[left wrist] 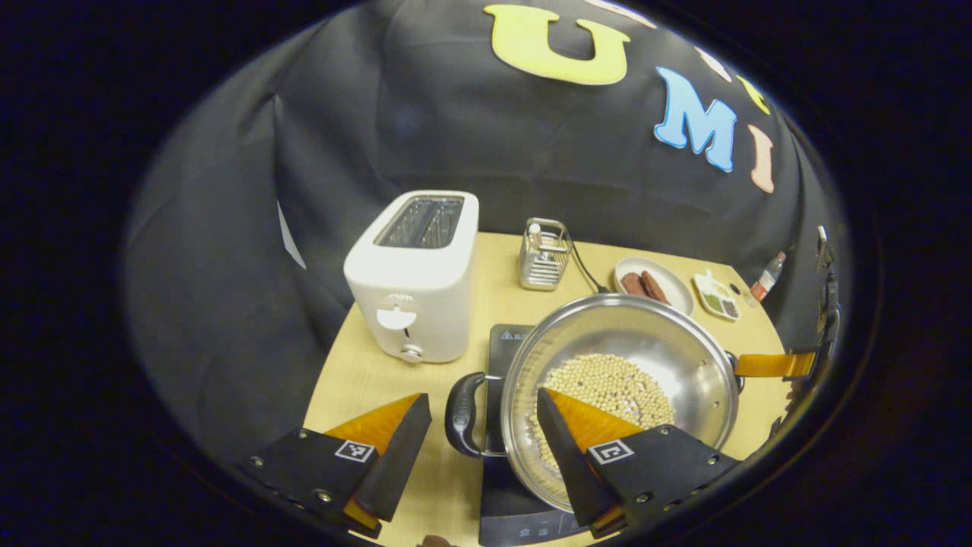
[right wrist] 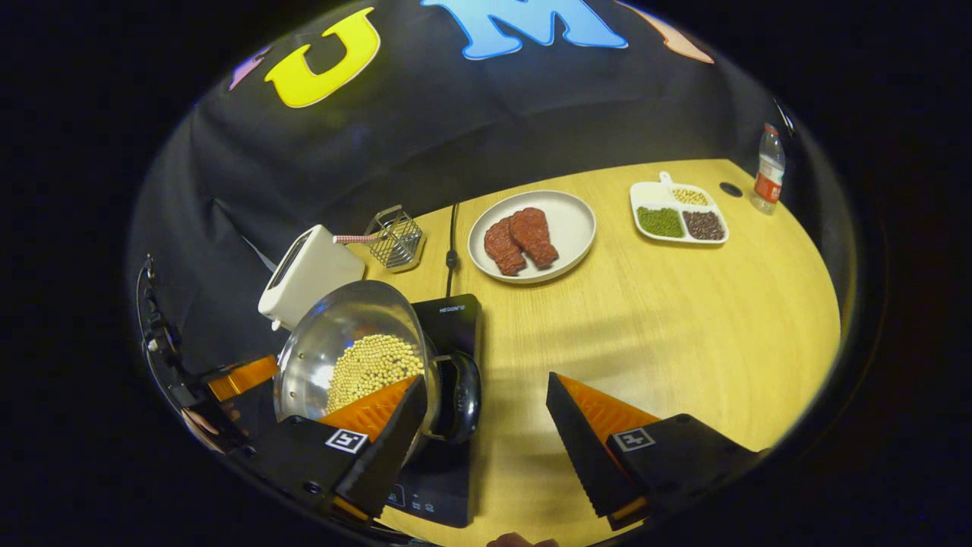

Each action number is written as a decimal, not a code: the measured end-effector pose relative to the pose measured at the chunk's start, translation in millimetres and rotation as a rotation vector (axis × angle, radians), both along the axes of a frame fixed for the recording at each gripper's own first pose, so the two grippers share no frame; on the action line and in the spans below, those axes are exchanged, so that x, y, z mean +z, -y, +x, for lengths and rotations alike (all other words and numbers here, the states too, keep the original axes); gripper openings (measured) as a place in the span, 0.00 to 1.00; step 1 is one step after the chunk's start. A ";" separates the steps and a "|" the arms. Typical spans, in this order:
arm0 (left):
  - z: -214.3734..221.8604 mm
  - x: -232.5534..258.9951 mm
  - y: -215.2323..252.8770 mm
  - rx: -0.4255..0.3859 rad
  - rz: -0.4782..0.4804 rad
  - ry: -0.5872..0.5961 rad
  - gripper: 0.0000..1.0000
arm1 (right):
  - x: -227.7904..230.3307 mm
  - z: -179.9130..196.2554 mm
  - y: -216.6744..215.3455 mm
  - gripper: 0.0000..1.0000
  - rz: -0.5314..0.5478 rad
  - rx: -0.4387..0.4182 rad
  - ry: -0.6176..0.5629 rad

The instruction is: First push the handle of the pot to place it horizontally, then grasp the pot with both hands and set it on the induction cooktop.

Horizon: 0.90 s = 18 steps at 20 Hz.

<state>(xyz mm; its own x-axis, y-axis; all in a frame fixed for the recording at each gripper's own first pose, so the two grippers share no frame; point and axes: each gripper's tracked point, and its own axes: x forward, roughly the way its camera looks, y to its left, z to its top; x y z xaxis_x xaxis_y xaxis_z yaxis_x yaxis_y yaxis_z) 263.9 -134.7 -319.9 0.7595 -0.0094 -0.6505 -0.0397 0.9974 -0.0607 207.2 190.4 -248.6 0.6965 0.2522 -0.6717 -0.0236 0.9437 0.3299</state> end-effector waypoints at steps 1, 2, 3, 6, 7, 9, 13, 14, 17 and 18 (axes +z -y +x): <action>-3.1 14.4 7.7 0.005 0.003 0.033 0.82 | 6.6 -5.5 10.2 0.98 -0.014 -0.008 0.027; -8.1 26.4 15.1 0.010 0.013 0.064 0.86 | 14.6 -11.2 22.3 0.98 -0.020 -0.018 0.049; -11.2 39.7 23.5 0.012 0.026 0.096 0.86 | 22.1 -16.9 33.7 0.98 -0.024 -0.029 0.069; -22.8 80.1 54.9 0.002 0.094 0.185 0.82 | 47.2 -29.0 69.9 0.98 -0.032 -0.066 0.136; -25.2 93.9 68.2 -0.013 0.118 0.212 0.86 | 52.5 -32.6 81.5 0.98 -0.035 -0.080 0.145; -35.4 120.8 96.5 -0.040 0.158 0.260 0.82 | 61.3 -39.9 110.2 0.98 -0.061 -0.132 0.167; -65.5 170.2 160.6 -0.020 0.175 0.372 0.86 | 85.7 -55.7 161.2 0.98 -0.106 -0.154 0.262; -72.9 180.3 176.4 -0.005 0.174 0.403 0.86 | 93.1 -62.8 172.9 0.98 -0.109 -0.152 0.282; -98.4 220.5 219.0 0.046 0.191 0.509 0.82 | 116.8 -78.5 209.5 0.98 -0.132 -0.162 0.369; -107.3 228.5 234.6 0.055 0.190 0.539 0.82 | 125.1 -84.1 221.8 0.98 -0.146 -0.166 0.404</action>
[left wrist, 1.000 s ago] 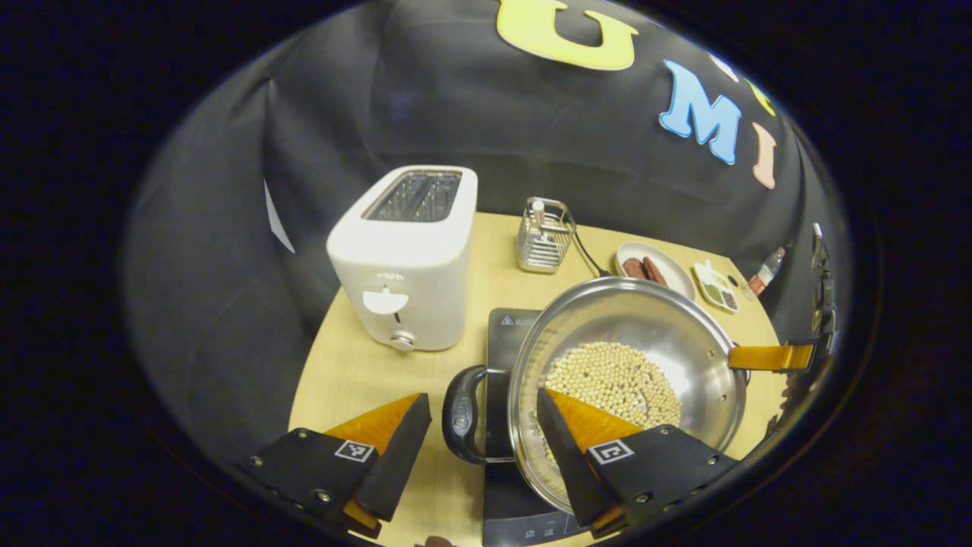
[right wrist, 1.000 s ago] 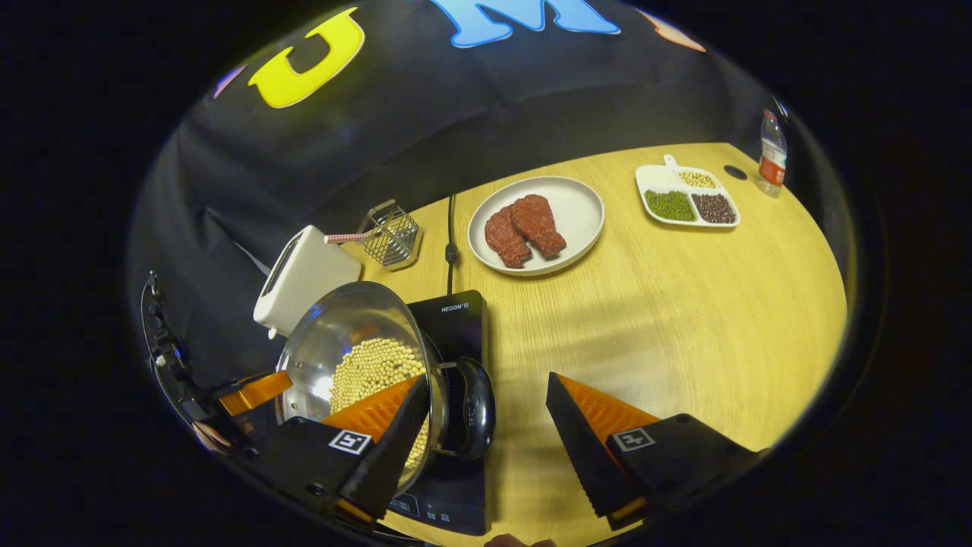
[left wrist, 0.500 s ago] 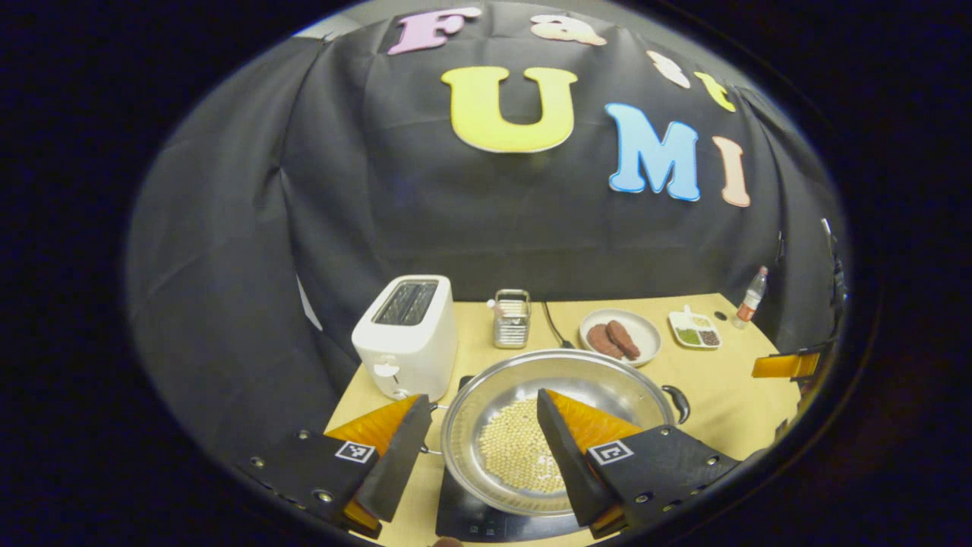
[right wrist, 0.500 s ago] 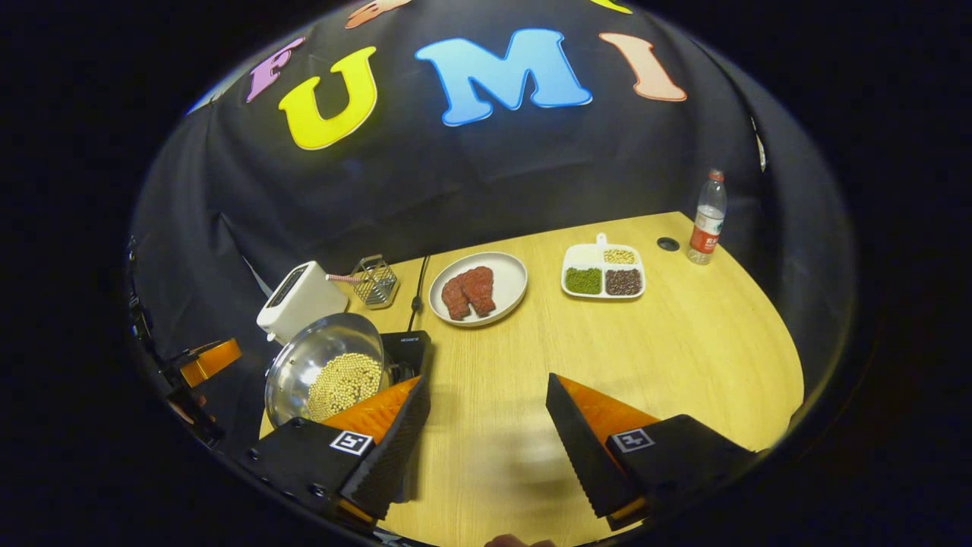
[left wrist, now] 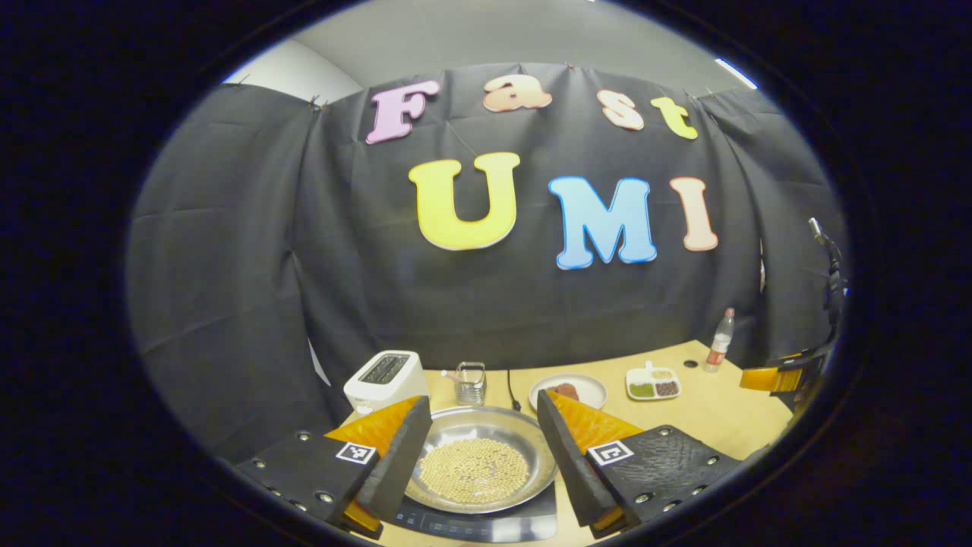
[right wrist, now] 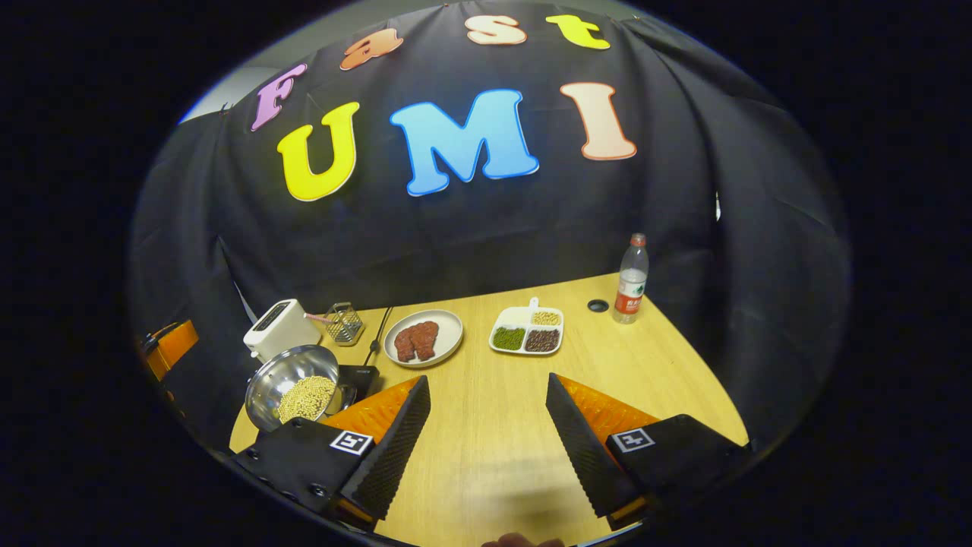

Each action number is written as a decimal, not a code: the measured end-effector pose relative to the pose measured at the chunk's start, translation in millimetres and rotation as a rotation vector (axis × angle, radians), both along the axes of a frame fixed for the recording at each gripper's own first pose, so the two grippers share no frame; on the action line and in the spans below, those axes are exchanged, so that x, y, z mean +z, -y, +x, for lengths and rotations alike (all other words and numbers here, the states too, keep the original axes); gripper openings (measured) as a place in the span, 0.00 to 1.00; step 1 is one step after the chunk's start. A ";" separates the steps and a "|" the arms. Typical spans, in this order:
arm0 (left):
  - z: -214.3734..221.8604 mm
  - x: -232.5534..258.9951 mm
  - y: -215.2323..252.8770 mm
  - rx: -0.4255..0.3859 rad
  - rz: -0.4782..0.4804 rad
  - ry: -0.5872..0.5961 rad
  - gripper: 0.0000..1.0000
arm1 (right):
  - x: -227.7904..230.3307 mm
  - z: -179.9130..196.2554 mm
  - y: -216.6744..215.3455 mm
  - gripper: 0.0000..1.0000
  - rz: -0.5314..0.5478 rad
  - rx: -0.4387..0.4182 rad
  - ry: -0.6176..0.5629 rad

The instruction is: First push the handle of the pot to place it horizontally, then grasp the pot with both hands and set it on the induction cooktop.

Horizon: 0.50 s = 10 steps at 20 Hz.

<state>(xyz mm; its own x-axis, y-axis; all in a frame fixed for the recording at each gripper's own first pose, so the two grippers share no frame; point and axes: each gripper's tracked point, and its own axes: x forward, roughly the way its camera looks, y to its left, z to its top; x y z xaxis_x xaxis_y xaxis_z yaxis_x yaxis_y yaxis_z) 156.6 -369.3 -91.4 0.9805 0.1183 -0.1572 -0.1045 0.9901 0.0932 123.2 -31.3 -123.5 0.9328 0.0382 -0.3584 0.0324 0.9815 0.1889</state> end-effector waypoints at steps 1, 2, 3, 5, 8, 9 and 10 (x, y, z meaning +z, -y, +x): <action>-8.3 6.9 16.0 0.005 -0.008 0.021 0.86 | 8.0 -8.0 14.3 0.98 -0.016 -0.006 0.027; -19.2 13.8 33.0 0.003 -0.016 0.042 0.88 | 15.0 -15.0 25.2 0.98 -0.024 -0.008 0.056; -28.0 19.4 45.7 0.017 -0.019 0.066 0.82 | 20.3 -21.2 34.4 0.98 -0.027 -0.010 0.074; -48.4 18.8 60.9 0.080 -0.023 0.106 0.82 | 26.3 -36.7 57.4 0.98 -0.036 -0.020 0.099; -78.7 15.1 102.8 0.108 -0.051 0.134 0.82 | 37.9 -58.3 86.2 0.98 -0.047 -0.017 0.170; -87.6 14.6 116.5 0.103 -0.056 0.132 0.85 | 37.9 -65.6 95.4 0.98 -0.052 -0.013 0.189; -93.7 14.7 129.8 0.094 -0.057 0.134 0.82 | 37.9 -73.6 104.5 0.98 -0.052 -0.012 0.206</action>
<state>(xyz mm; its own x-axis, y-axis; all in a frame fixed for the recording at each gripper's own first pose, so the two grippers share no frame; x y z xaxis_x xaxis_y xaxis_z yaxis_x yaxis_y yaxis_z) 62.9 -499.1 -76.7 0.9781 0.2051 -0.0352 -0.2047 0.9787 0.0162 49.6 -135.8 -85.6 0.9868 0.0129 -0.1614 0.0103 0.9898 0.1418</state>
